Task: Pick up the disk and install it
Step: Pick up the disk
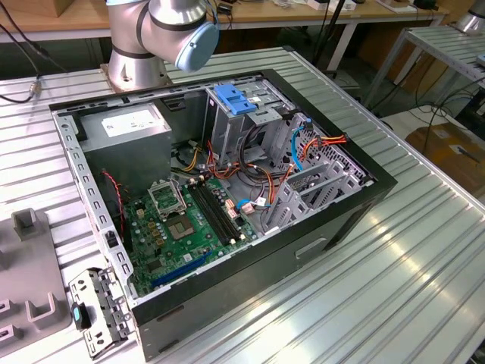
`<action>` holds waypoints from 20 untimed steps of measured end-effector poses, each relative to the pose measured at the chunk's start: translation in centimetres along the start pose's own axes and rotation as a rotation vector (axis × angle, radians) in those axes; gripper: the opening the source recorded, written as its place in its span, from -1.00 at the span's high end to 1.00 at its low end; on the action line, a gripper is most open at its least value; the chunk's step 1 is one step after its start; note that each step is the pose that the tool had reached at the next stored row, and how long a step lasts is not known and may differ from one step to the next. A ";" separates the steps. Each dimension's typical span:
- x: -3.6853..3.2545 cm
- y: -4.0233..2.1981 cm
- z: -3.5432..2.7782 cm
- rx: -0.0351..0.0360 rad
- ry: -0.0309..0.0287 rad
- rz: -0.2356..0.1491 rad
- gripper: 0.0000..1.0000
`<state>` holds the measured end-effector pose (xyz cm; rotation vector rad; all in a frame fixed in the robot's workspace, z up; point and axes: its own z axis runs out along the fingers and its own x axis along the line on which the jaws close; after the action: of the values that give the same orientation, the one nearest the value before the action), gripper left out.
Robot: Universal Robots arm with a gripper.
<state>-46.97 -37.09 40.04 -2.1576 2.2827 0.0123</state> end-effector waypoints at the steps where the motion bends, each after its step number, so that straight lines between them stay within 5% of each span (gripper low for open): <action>1: 0.00 0.00 -0.06 0.0000 0.0000 0.000 0.25; 20: -0.01 0.01 -1.35 -0.0015 0.0001 0.000 0.25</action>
<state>-46.97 -37.09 41.39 -2.1583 2.2834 0.0138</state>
